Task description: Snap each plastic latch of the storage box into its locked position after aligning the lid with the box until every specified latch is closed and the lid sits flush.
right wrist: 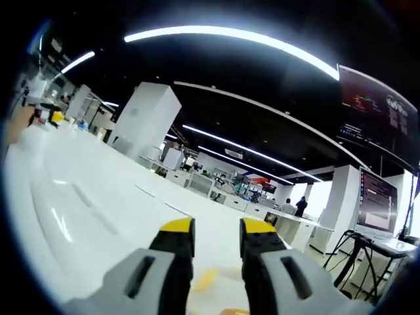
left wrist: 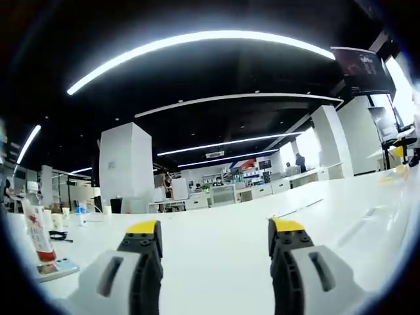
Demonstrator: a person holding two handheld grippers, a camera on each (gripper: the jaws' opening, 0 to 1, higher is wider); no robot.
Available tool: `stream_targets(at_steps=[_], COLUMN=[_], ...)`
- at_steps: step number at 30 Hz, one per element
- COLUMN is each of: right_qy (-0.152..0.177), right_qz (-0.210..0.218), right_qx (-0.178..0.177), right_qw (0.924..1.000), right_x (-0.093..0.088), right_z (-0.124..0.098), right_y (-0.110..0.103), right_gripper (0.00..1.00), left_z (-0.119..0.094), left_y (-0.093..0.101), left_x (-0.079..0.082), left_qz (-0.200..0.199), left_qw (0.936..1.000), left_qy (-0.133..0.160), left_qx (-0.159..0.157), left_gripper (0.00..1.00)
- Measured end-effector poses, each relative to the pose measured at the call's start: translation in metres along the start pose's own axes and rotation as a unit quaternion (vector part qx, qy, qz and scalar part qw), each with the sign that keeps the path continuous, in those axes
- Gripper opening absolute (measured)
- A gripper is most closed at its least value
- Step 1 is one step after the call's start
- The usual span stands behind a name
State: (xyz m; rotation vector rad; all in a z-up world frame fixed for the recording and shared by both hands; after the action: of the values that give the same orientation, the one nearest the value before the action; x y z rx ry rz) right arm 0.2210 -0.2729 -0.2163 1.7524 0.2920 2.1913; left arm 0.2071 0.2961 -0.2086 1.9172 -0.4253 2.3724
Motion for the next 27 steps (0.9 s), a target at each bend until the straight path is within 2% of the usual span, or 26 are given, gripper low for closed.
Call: stream_targets(at_steps=[3, 9, 15, 19, 22, 27], right_qy=[-0.002, -0.01, -0.008, -0.012, -0.007, -0.013], right_qz=[0.0, 0.008, 0.008, 0.005, -0.012, -0.002], right_qx=[0.0, 0.002, -0.001, -0.003, -0.023, -0.017], right_qw=[1.0, 0.9999, 0.9999, 0.9999, 0.9996, 0.9998], right_x=[-0.001, -0.004, -0.003, -0.005, -0.002, -0.001], right_z=[0.0, 0.002, 0.0, 0.002, 0.002, 0.003], right_y=[-0.001, 0.0, 0.0, 0.001, 0.007, 0.013], right_gripper=[0.26, 0.26, 0.26, 0.26, 0.26, 0.26], left_z=[0.002, 0.001, 0.002, 0.002, 0.001, -0.003], left_y=[0.004, -0.002, 0.001, 0.003, 0.002, -0.001], left_x=[0.001, -0.002, -0.003, -0.001, -0.001, 0.002], left_qz=[-0.003, 0.0, -0.002, 0.001, -0.003, -0.005], left_qw=[0.9999, 1.0, 0.9999, 0.9999, 0.9999, 0.9999], left_qy=[0.003, -0.004, -0.008, -0.003, 0.0, 0.01], left_qx=[-0.014, -0.004, -0.009, -0.011, -0.01, -0.001], left_gripper=[0.66, 0.66, 0.66, 0.66, 0.65, 0.65])
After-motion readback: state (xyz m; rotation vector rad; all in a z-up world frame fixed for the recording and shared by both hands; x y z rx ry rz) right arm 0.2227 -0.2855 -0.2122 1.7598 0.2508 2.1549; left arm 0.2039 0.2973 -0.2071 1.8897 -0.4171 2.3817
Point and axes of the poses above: the point that each gripper's makers call its tool centre point, and the gripper's own axes: z roughly forward along the fingers, y roughly to its right, x roughly out of its top, the point moved 5 cm from there along -z, roughly backward along the fingers, and after that the axes turned 14 degrees about -x, right-handed, at the moved point
